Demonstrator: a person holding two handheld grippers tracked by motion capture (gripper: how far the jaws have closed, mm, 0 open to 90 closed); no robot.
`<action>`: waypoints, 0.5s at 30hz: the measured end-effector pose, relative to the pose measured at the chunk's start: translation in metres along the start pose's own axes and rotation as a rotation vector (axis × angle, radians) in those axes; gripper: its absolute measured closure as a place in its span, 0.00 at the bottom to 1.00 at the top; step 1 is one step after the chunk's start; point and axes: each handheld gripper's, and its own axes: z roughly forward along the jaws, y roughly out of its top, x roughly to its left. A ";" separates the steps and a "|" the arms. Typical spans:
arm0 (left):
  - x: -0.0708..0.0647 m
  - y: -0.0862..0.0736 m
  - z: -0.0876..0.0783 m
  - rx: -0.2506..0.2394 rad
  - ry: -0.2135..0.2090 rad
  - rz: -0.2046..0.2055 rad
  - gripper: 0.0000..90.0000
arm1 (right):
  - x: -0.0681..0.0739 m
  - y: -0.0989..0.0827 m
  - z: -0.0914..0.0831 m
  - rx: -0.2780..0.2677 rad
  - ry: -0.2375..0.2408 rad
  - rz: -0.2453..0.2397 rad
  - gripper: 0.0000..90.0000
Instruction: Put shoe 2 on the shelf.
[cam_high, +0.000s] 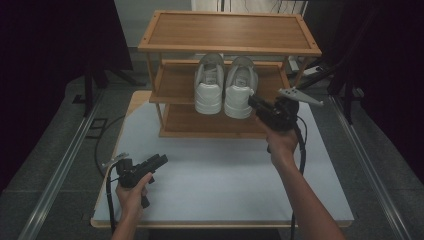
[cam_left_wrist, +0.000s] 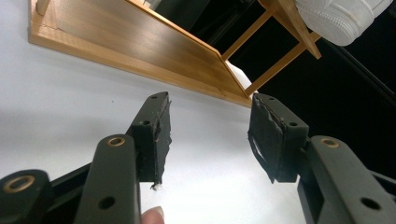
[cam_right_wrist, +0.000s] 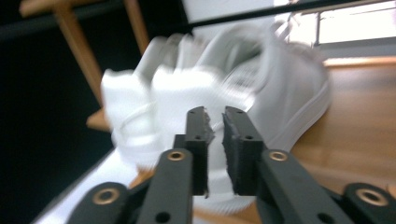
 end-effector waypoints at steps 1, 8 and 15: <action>0.000 0.000 0.000 0.000 0.001 0.000 0.54 | 0.004 -0.004 0.001 0.014 0.010 -0.012 0.93; 0.002 0.001 -0.001 -0.004 0.000 0.004 0.54 | 0.016 -0.016 0.016 0.050 0.010 -0.055 0.99; 0.005 0.003 -0.001 -0.009 0.000 -0.009 0.54 | 0.015 -0.013 0.024 0.047 -0.010 -0.071 0.99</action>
